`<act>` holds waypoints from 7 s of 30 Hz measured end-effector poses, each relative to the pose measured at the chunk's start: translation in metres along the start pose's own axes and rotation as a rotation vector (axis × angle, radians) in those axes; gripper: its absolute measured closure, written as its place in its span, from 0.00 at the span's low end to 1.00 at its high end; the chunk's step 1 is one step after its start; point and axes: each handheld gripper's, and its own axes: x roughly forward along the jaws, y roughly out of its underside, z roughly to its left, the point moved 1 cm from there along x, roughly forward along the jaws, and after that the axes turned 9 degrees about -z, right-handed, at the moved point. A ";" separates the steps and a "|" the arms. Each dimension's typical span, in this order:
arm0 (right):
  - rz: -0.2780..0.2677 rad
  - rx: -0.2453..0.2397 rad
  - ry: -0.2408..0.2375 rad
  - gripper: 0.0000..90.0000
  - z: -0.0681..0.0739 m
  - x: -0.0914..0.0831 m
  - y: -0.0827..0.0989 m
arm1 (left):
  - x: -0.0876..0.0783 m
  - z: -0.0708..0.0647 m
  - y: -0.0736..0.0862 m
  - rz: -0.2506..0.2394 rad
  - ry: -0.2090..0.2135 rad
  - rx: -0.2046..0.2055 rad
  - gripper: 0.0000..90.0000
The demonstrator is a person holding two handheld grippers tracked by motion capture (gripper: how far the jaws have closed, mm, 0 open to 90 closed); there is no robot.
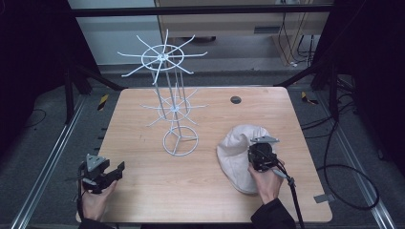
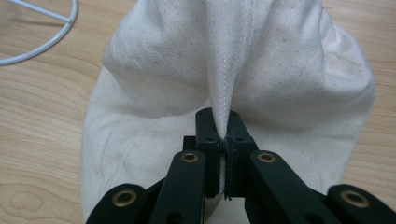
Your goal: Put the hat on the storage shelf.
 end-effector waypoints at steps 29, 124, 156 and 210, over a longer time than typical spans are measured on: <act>-0.281 0.025 -0.055 0.98 -0.009 -0.045 -0.021 | 0.000 0.000 0.000 0.001 -0.001 0.000 0.44; -1.098 -0.057 -0.212 0.98 0.016 -0.197 -0.084 | 0.002 -0.002 0.001 0.009 0.000 0.009 0.44; -1.138 -0.134 -0.337 0.98 0.071 -0.200 -0.131 | 0.002 -0.002 0.001 0.005 -0.002 0.009 0.44; -0.852 -0.190 -0.347 0.95 0.069 -0.135 -0.124 | 0.004 -0.001 0.002 0.015 -0.001 0.013 0.44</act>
